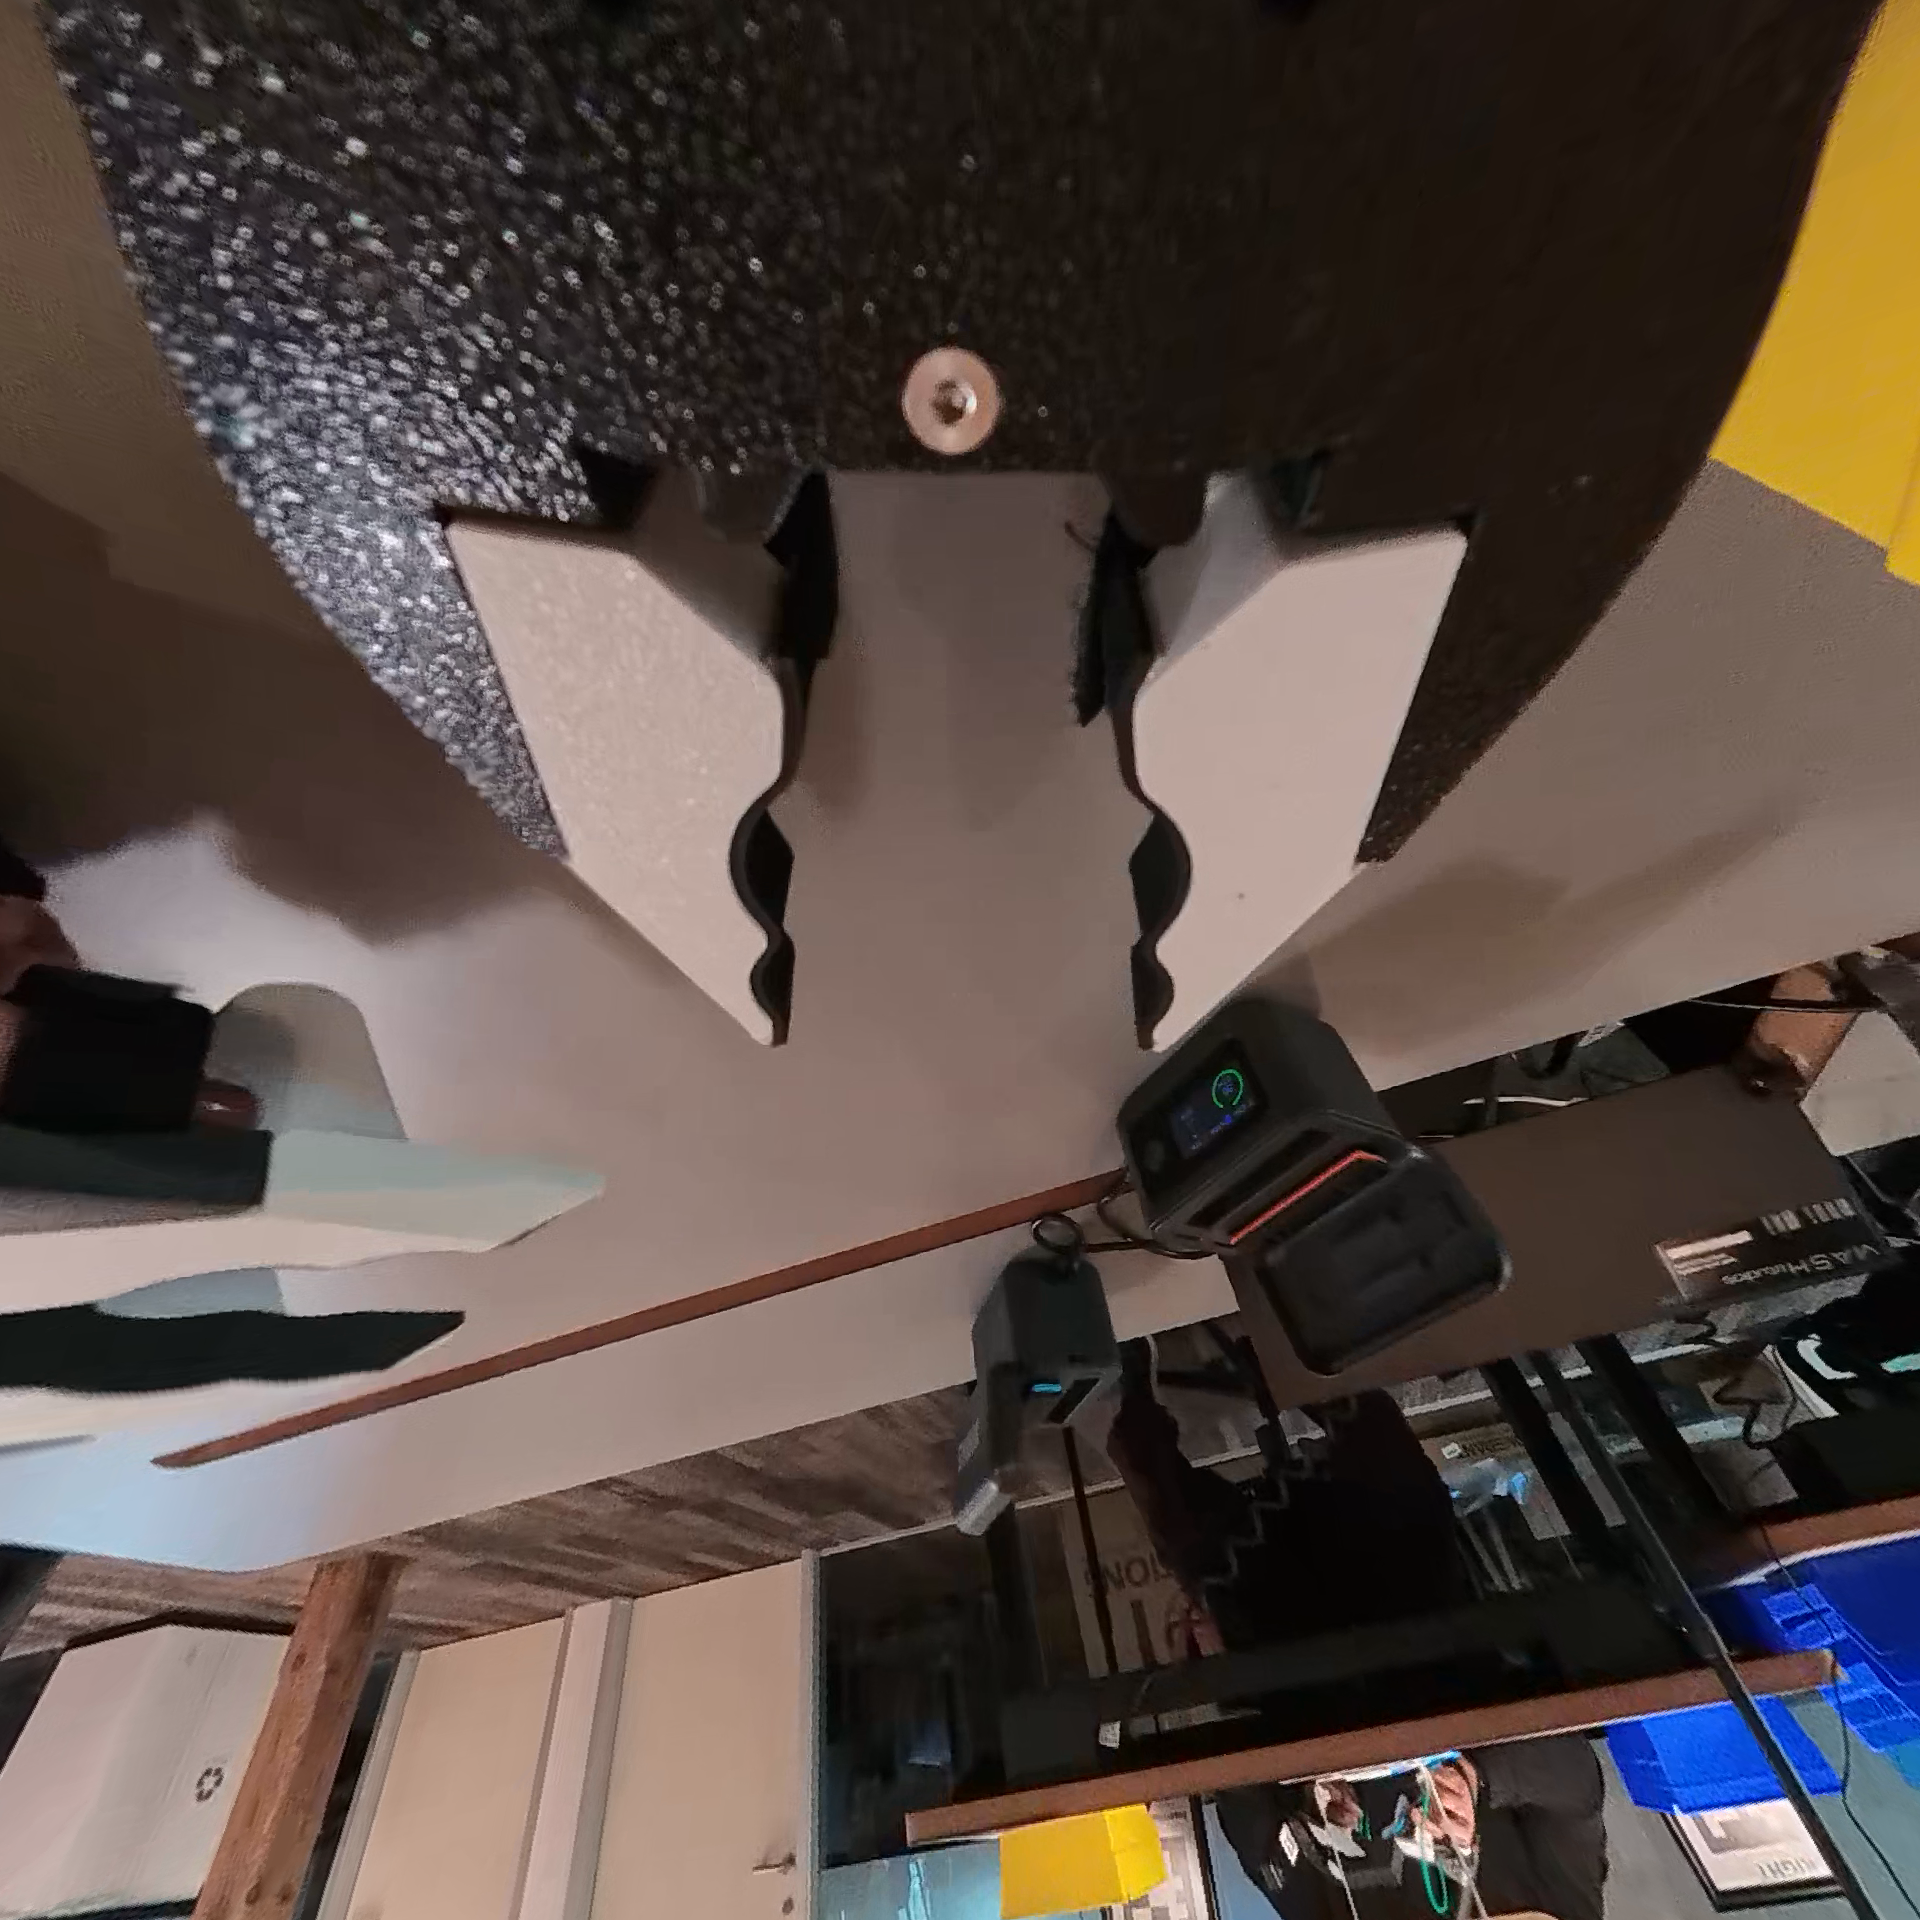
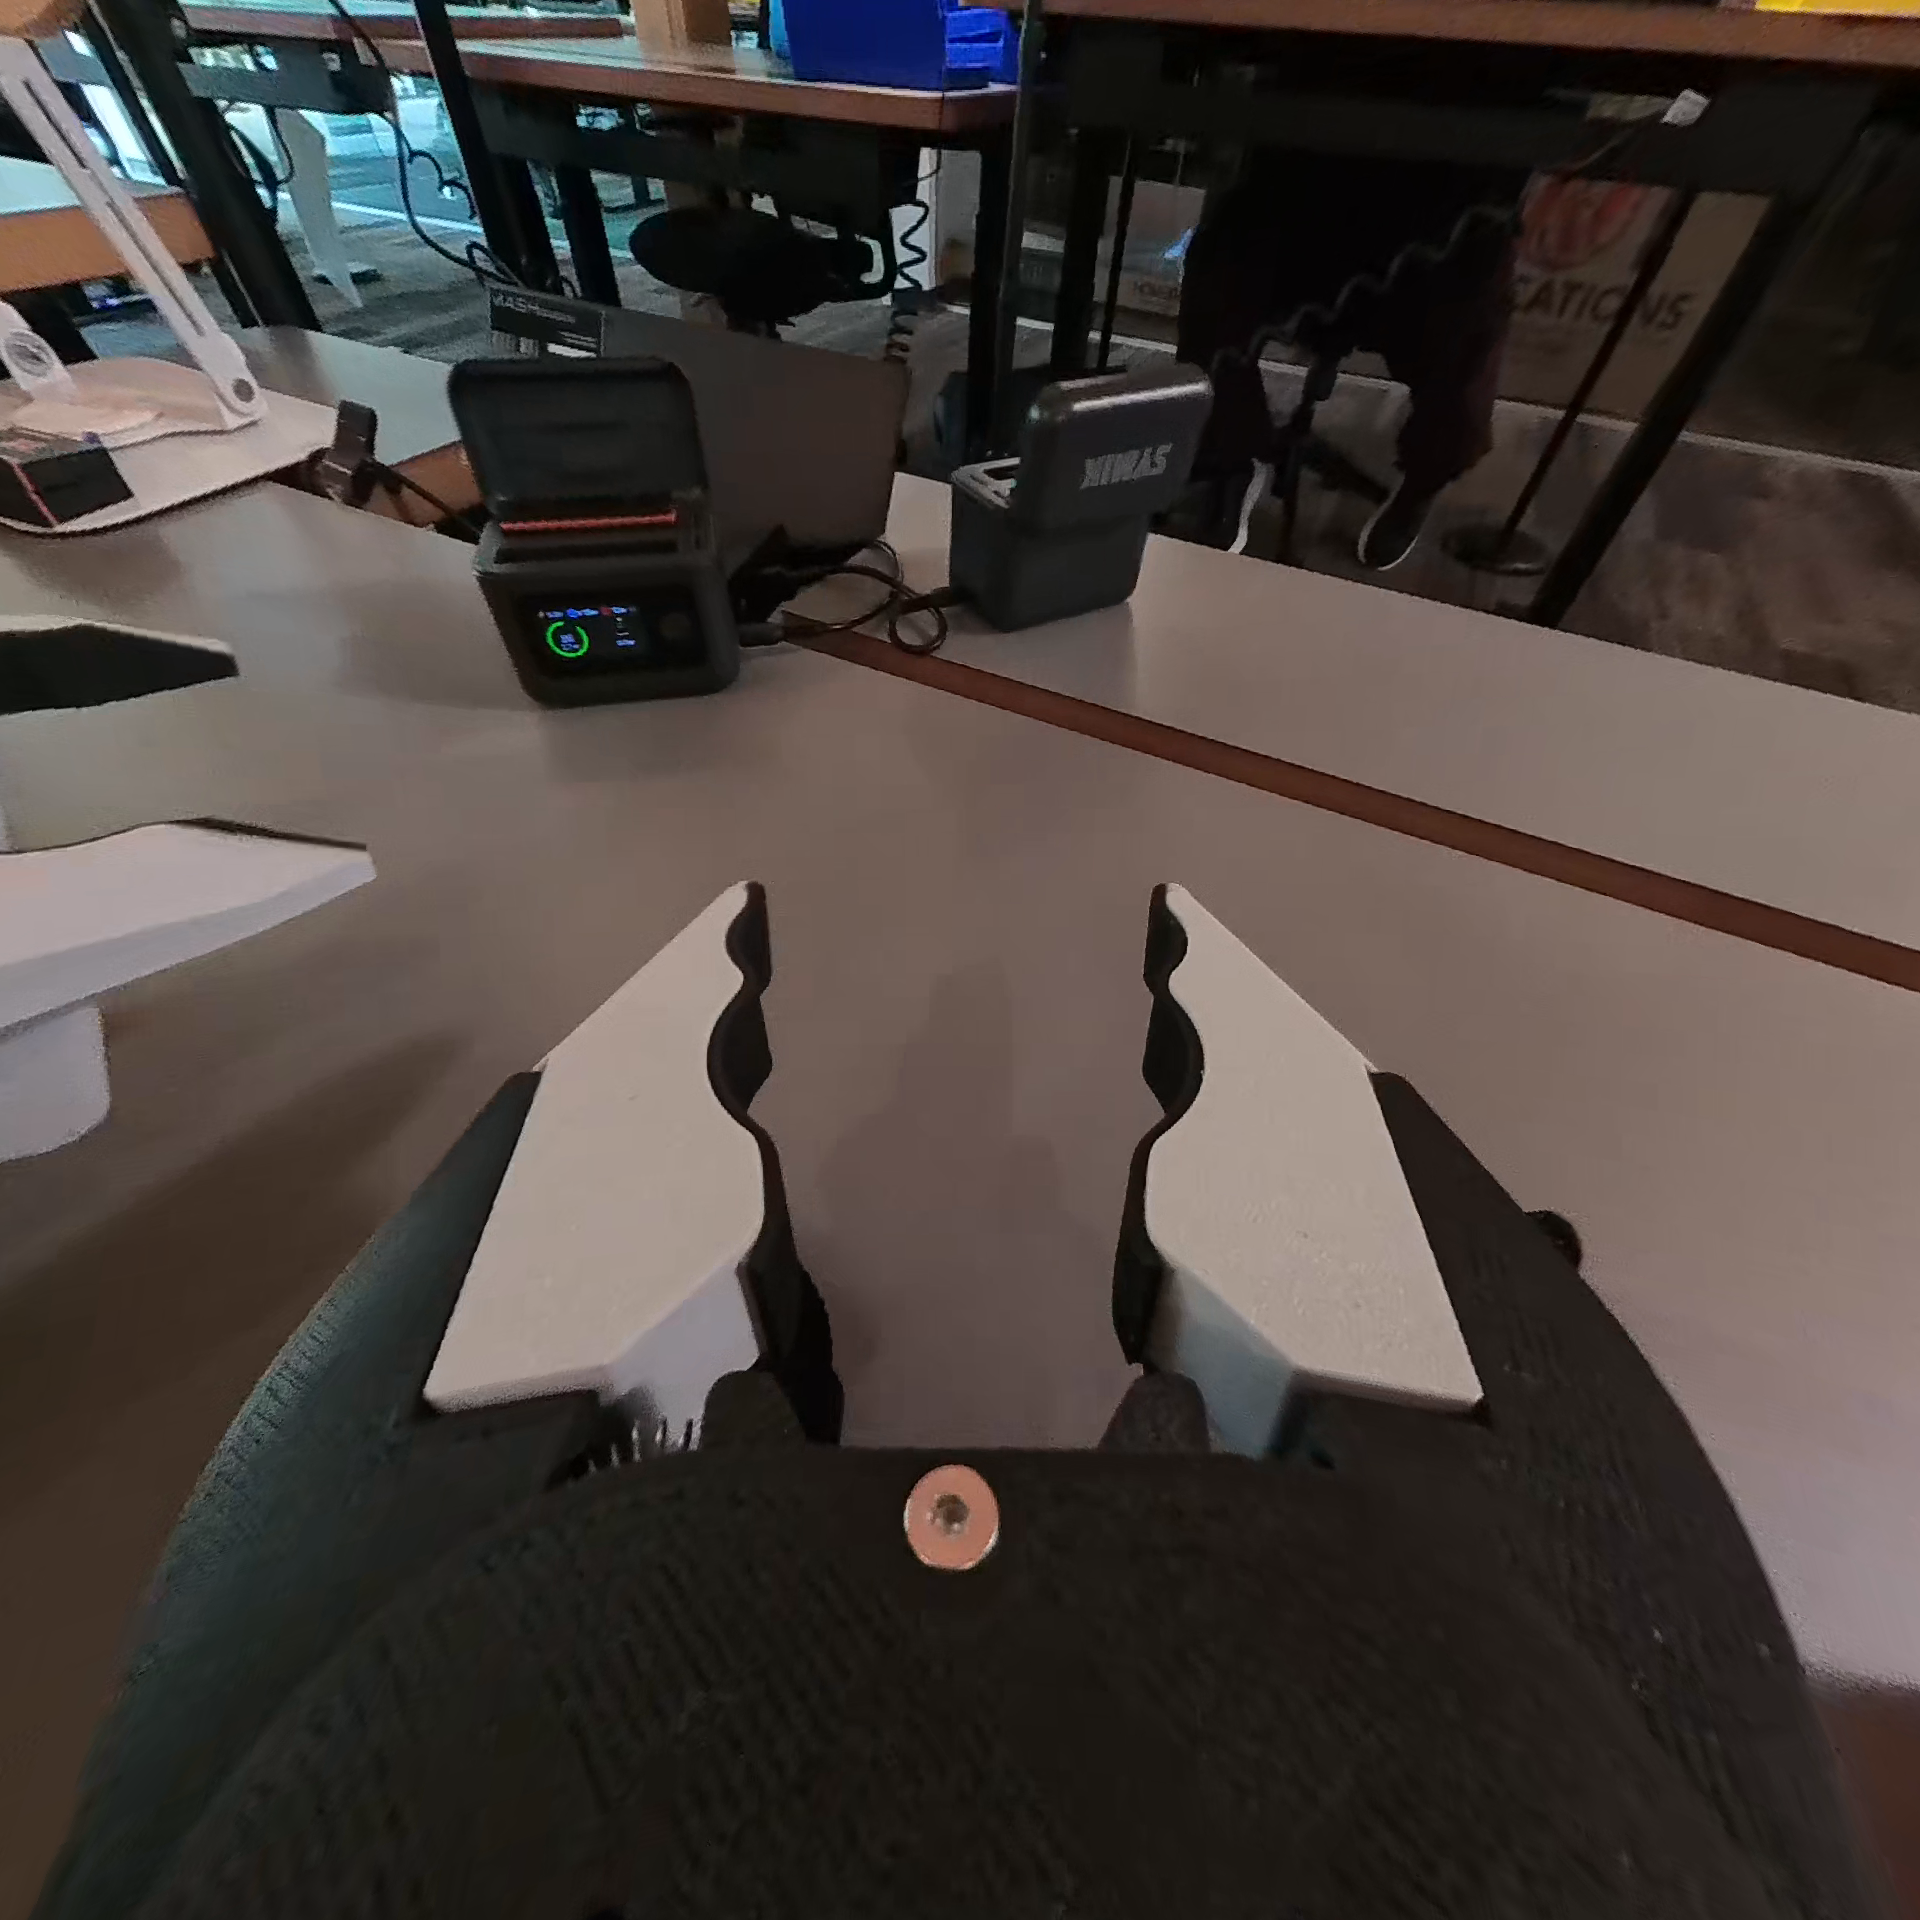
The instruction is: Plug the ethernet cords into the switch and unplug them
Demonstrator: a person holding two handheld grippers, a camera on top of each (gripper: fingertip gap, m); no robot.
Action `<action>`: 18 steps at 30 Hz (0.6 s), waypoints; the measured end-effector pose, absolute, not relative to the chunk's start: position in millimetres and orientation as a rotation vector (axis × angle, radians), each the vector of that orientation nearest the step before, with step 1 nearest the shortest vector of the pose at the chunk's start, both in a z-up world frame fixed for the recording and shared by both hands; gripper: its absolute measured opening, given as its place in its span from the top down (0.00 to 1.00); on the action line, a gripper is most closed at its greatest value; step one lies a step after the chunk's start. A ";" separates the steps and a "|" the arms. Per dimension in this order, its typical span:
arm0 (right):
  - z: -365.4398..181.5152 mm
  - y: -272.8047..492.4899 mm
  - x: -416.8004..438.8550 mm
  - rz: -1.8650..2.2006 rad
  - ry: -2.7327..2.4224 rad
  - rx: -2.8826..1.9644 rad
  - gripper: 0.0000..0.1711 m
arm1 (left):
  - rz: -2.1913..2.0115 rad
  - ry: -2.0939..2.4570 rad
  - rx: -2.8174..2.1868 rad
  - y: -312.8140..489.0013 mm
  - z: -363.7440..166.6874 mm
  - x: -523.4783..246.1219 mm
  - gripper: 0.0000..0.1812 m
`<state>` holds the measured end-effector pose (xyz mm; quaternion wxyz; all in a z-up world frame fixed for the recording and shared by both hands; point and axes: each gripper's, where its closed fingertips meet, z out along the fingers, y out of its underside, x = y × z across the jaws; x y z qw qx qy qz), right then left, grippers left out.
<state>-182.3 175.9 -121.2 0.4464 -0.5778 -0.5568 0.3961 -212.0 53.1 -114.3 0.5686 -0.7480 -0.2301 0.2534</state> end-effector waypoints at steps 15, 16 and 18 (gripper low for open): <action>-139.7 189.9 -178.9 0.937 -1.385 -1.575 0.56 | 0.571 -0.532 -1.798 60.0 -120.4 -207.3 0.62; -141.3 191.1 -179.0 0.935 -1.383 -1.591 0.55 | 0.565 -0.537 -1.799 60.0 -120.9 -207.7 0.62; -141.6 193.0 -178.6 0.940 -1.371 -1.606 0.54 | 0.561 -0.542 -1.806 60.5 -122.3 -208.9 0.61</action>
